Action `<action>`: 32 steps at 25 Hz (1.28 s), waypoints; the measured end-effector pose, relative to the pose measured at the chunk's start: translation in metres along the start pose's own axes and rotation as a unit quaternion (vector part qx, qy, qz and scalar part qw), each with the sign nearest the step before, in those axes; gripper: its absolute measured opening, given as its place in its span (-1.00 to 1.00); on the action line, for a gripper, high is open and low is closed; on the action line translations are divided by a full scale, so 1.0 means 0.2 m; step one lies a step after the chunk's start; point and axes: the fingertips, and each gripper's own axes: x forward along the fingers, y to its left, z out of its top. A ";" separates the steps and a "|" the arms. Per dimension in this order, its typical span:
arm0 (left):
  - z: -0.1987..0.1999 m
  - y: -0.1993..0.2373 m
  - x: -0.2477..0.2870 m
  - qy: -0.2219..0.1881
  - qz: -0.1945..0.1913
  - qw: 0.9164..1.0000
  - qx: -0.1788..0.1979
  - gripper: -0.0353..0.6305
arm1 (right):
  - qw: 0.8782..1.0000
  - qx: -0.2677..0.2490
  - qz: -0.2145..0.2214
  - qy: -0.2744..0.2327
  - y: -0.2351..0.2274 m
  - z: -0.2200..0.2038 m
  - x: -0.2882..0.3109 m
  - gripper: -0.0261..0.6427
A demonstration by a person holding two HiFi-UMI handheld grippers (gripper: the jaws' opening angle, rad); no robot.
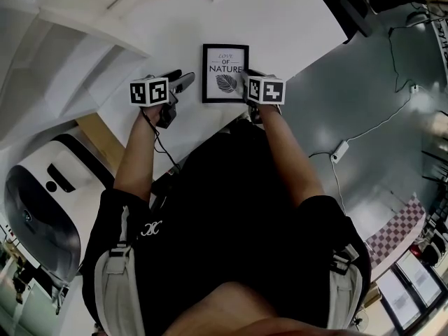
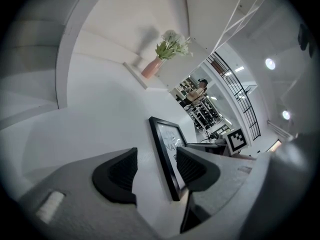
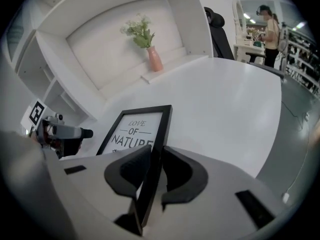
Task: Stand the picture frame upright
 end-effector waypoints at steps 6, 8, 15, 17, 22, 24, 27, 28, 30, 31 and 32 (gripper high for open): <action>0.01 -0.02 0.01 -0.004 -0.003 1.000 -0.003 -0.15 | 0.999 0.034 0.035 0.000 -0.01 0.00 0.00 -0.69; 0.01 -0.03 0.01 -0.007 -0.005 1.000 -0.010 -0.15 | 0.998 0.044 0.048 0.000 -0.01 0.00 0.00 -0.70; 0.01 -0.07 0.03 -0.017 -0.015 0.999 -0.039 -0.15 | 0.992 0.078 0.100 0.001 -0.03 0.01 -0.01 -0.71; 0.01 -0.09 0.04 -0.025 -0.024 0.998 -0.056 -0.15 | 0.992 0.076 0.102 0.003 -0.03 0.01 -0.01 -0.71; -0.02 -0.12 0.09 -0.010 -0.029 0.997 -0.068 -0.15 | 0.991 0.078 0.111 0.010 -0.03 0.01 -0.01 -0.71; -0.04 -0.14 0.13 0.002 -0.032 0.997 -0.070 -0.15 | 0.990 0.077 0.114 0.012 -0.03 0.01 -0.01 -0.71; -0.06 -0.15 0.18 0.009 -0.038 0.995 -0.091 -0.15 | 0.990 0.075 0.118 0.015 -0.04 0.01 -0.01 -0.71; -0.07 -0.15 0.19 0.010 -0.038 0.994 -0.099 -0.15 | 0.990 0.074 0.120 0.016 -0.04 0.01 -0.01 -0.71; -0.07 -0.16 0.21 0.012 -0.038 0.993 -0.111 -0.17 | 0.990 0.072 0.122 0.017 -0.04 0.01 -0.02 -0.71; -0.08 -0.16 0.22 0.012 -0.039 0.993 -0.114 -0.20 | 0.990 0.071 0.123 0.018 -0.03 0.01 -0.02 -0.71; -0.08 -0.17 0.22 0.014 -0.042 0.992 -0.115 -0.26 | 0.990 0.070 0.124 0.019 -0.03 0.01 -0.02 -0.71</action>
